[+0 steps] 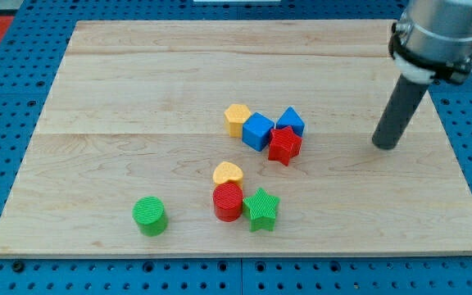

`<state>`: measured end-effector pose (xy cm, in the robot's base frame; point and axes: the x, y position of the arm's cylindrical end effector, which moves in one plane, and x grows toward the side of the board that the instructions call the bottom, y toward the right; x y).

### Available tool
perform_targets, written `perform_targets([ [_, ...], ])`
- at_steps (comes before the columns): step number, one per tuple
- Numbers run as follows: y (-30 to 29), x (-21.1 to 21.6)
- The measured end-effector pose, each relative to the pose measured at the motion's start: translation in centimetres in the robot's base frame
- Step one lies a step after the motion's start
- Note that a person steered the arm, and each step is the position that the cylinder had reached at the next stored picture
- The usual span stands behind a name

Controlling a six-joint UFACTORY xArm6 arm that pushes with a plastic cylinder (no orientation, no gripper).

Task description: Move the blue triangle right to the red star

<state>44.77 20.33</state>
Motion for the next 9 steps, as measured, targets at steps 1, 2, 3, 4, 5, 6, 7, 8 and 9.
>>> perform_targets([
  [1, -4.1, -4.7],
  [2, -11.5, -8.6],
  [3, -15.5, -8.4],
  [4, -15.5, -8.2],
  [5, -13.7, -6.5],
  [6, -13.6, -6.3],
  [7, -13.6, -6.1],
  [8, -13.9, -4.5],
  [9, -16.0, -3.6],
])
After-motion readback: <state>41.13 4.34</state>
